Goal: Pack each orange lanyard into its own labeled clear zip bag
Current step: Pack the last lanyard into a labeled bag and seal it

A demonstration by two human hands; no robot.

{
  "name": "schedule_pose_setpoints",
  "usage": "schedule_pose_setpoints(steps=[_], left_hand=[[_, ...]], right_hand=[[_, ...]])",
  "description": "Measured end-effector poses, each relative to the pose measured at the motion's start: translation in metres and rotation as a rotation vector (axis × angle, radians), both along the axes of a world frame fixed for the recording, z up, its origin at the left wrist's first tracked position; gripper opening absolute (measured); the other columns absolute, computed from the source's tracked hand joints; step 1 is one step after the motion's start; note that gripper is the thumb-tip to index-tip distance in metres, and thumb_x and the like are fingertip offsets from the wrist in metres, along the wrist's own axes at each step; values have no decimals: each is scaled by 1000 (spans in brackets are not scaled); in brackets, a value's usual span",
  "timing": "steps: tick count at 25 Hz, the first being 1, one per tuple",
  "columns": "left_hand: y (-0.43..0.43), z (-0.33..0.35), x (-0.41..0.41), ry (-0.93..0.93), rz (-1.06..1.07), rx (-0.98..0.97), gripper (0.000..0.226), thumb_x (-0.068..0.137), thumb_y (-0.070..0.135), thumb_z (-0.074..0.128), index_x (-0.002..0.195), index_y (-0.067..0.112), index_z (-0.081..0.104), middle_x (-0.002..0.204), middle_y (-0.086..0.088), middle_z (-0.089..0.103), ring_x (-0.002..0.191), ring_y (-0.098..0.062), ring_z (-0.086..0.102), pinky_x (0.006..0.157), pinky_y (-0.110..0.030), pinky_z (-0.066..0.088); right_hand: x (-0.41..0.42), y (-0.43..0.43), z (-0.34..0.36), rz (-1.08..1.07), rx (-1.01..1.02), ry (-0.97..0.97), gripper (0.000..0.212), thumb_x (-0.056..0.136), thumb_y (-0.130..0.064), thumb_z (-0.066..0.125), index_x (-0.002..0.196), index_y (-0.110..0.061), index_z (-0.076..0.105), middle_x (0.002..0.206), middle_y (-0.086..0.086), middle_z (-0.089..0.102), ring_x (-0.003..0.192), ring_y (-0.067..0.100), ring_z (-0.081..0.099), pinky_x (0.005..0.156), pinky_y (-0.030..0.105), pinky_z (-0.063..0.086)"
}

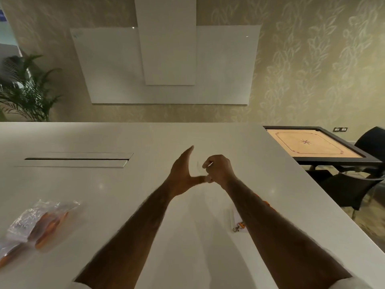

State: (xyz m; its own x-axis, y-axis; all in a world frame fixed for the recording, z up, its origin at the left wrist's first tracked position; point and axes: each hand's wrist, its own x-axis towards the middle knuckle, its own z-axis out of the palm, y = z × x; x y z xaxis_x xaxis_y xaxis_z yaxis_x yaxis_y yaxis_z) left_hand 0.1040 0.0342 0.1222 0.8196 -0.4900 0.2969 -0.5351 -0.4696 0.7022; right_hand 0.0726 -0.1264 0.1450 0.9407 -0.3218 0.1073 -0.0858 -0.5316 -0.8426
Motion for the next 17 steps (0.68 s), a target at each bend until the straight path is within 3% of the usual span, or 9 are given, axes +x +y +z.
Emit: schedule_pose_setpoints(steps=[2, 4, 7, 10, 11, 15, 17], left_hand=[[1, -9, 3, -45, -13, 158, 139, 56, 71, 83, 160, 27, 2, 168, 6, 14, 154, -14, 10, 125, -43, 5], [-5, -15, 5, -94, 10, 183, 139, 54, 72, 83, 159, 28, 3, 165, 5, 22, 152, -13, 15, 123, -41, -2], [-13, -23, 8, -138, 50, 84, 112, 62, 62, 84, 151, 23, 29, 143, 10, 48, 136, -13, 41, 121, -37, 16], [-14, -28, 10, -182, 75, -13, 71, 71, 47, 78, 130, 31, 43, 119, 18, 53, 112, -15, 52, 105, -38, 41], [-14, -28, 10, -160, 61, -28, 73, 70, 46, 78, 131, 33, 40, 119, 17, 53, 112, -15, 52, 104, -40, 43], [-27, -22, 3, -34, -44, 37, 130, 50, 67, 85, 156, 27, 20, 143, 6, 51, 133, -17, 43, 117, -40, 29], [-34, -20, -1, -24, -19, 15, 125, 52, 64, 88, 153, 24, 26, 146, 7, 50, 136, -17, 41, 117, -42, 31]], right_hand=[[0, -2, 2, -7, 56, 17, 27, 81, 14, 49, 84, -2, 71, 73, 13, 70, 50, 24, 70, 58, 38, 64], [-1, 1, 4, 56, 110, 45, 24, 81, 14, 53, 86, 0, 71, 69, 13, 69, 49, 23, 68, 56, 35, 62], [-4, 3, 7, 115, 67, 41, 18, 80, 11, 57, 86, 1, 72, 73, 12, 68, 53, 23, 68, 54, 33, 58], [-4, -5, 9, 61, 0, 32, 12, 84, 6, 60, 86, 3, 71, 79, 17, 70, 60, 27, 70, 57, 34, 60], [-5, -9, 9, 46, 7, 42, 12, 85, 6, 59, 86, 3, 70, 77, 16, 70, 58, 24, 69, 54, 32, 59], [-8, -14, 7, 55, -1, 47, 11, 86, 4, 61, 79, -2, 67, 67, 12, 67, 48, 18, 66, 47, 27, 54], [-9, -13, 5, 58, -41, 34, 9, 87, -4, 66, 78, -4, 67, 69, 11, 69, 54, 20, 69, 49, 28, 53]])
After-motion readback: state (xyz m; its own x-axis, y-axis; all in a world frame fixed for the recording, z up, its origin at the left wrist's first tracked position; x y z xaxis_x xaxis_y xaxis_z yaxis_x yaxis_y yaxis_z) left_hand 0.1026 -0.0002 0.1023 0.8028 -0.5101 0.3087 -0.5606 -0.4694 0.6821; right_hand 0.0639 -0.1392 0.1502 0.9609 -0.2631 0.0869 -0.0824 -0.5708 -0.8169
